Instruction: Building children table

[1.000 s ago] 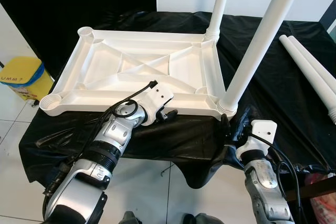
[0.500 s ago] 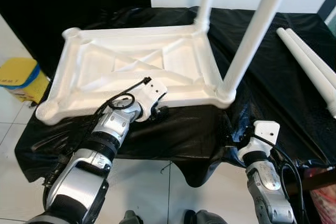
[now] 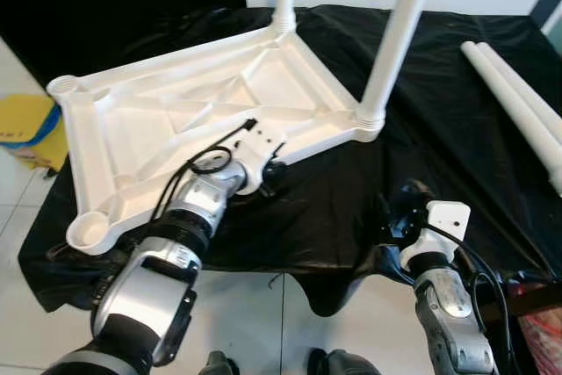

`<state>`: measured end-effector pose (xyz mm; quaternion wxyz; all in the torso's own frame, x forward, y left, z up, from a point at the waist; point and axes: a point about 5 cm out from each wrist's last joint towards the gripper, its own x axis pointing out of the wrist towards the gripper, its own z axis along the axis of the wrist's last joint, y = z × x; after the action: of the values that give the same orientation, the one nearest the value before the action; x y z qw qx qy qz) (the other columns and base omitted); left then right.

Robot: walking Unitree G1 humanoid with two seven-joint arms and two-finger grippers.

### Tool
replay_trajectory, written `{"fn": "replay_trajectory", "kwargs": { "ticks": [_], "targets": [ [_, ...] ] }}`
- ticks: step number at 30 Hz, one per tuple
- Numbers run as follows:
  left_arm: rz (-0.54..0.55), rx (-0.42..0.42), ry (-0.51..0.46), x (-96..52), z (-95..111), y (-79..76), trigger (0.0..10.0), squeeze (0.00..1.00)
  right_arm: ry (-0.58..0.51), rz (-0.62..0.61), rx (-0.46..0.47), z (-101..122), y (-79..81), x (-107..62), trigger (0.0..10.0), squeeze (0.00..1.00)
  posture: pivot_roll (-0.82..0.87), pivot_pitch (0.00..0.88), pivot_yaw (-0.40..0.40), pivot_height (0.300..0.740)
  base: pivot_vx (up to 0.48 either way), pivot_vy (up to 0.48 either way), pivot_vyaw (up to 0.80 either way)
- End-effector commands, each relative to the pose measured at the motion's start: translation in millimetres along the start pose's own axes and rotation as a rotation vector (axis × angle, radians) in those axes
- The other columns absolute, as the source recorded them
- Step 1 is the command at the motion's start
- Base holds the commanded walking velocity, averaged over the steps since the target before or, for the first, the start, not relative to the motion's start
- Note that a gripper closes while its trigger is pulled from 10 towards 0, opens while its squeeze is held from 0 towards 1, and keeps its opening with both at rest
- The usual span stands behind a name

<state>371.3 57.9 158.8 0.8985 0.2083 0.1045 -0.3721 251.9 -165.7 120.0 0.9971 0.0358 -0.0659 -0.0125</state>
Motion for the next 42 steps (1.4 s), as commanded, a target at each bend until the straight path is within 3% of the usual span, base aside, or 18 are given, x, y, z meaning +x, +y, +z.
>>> {"fn": "replay_trajectory", "kwargs": {
  "ticks": [1,3,9,10,13,18,20,21,22,23,25,27,30,32,37,39,42],
  "targets": [
    [-0.016,-0.041,-0.039,8.8,0.9,-23.6,10.0,1.00,0.028,-0.016,0.005,-3.9,0.9,0.2,10.0,0.00,-0.07,0.158,-0.020,0.740,0.000,0.000,0.00],
    [-0.058,-0.081,-0.087,11.7,7.3,-36.3,10.0,1.00,0.028,-0.024,0.013,-3.6,1.9,2.7,10.0,0.00,-0.07,0.158,-0.020,0.740,0.000,0.000,0.00],
    [-0.073,-0.072,-0.111,12.7,12.5,-39.9,10.0,1.00,0.024,-0.022,0.022,-2.5,3.8,5.2,10.0,0.00,-0.06,0.155,-0.022,0.740,0.000,0.000,0.00],
    [-0.095,-0.058,-0.130,10.6,16.1,-40.6,10.0,0.00,0.026,-0.027,0.016,-2.3,4.8,8.3,10.0,0.00,-0.06,0.153,-0.023,0.740,0.000,0.000,0.00],
    [-0.148,-0.088,-0.218,-1.0,27.8,-35.4,10.0,0.00,0.028,-0.029,0.012,-1.7,6.9,14.9,10.0,0.00,-0.05,0.151,-0.025,0.740,0.000,0.000,0.00],
    [-0.148,-0.105,-0.256,-6.3,32.3,-30.4,10.0,0.00,0.025,-0.025,0.009,-1.2,7.3,16.5,10.0,0.00,-0.05,0.151,-0.026,0.740,0.000,0.000,0.00],
    [-0.054,-0.132,-0.308,-24.9,34.2,-1.7,10.0,0.00,0.026,-0.018,-0.013,0.0,7.0,24.4,10.0,0.00,-0.04,0.157,-0.028,0.740,0.000,0.000,0.00],
    [0.025,-0.120,-0.294,-34.1,28.4,16.9,10.0,0.00,0.026,-0.001,-0.021,0.6,8.1,27.9,10.0,0.00,-0.04,0.157,-0.029,0.740,0.000,0.000,0.00],
    [0.078,-0.109,-0.281,-40.1,24.2,28.3,10.0,0.00,0.026,0.011,-0.025,1.1,8.9,29.9,10.0,0.00,-0.03,0.159,-0.031,0.740,0.000,0.000,0.00],
    [0.078,-0.109,-0.281,-40.1,24.2,28.3,10.0,0.00,0.026,0.011,-0.025,1.1,8.9,29.9,10.0,0.00,-0.03,0.159,-0.031,0.740,0.000,0.000,0.00],
    [0.216,-0.062,-0.223,-55.4,10.0,57.3,10.0,0.00,0.032,0.044,-0.029,0.4,12.8,32.9,10.0,0.00,-0.02,0.157,-0.040,0.740,0.000,0.000,0.00],
    [0.216,-0.062,-0.223,-55.4,10.0,57.3,10.0,0.00,0.032,0.044,-0.029,0.4,12.8,32.9,10.0,0.00,-0.02,0.157,-0.040,0.740,0.000,0.000,0.00],
    [0.324,-0.019,-0.168,-71.0,-1.4,81.6,10.0,0.00,0.043,0.087,-0.037,-1.3,17.4,36.1,10.0,0.00,-0.02,0.156,-0.042,0.740,0.000,0.000,0.00],
    [0.350,-0.004,-0.151,-76.4,-4.5,87.9,10.0,0.00,0.047,0.103,-0.039,-1.8,19.0,37.2,10.0,0.00,-0.02,0.156,-0.042,0.740,0.000,0.000,0.00],
    [0.363,0.004,-0.137,-80.1,-7.3,91.9,10.0,0.00,0.052,0.114,-0.039,-2.4,19.9,38.0,10.0,0.00,-0.02,0.154,-0.041,0.740,0.000,0.000,0.00],
    [0.411,0.053,-0.087,-88.8,-16.1,100.9,10.0,0.00,0.064,0.147,-0.045,-4.1,23.2,42.4,10.0,0.00,-0.01,0.151,-0.042,0.740,0.000,0.000,0.00],
    [0.609,0.162,0.021,-115.8,-30.4,129.4,10.0,0.00,0.102,0.198,-0.083,-8.8,30.5,56.2,10.0,0.00,0.00,0.190,-0.050,0.740,0.000,0.000,0.00]
  ]
}}
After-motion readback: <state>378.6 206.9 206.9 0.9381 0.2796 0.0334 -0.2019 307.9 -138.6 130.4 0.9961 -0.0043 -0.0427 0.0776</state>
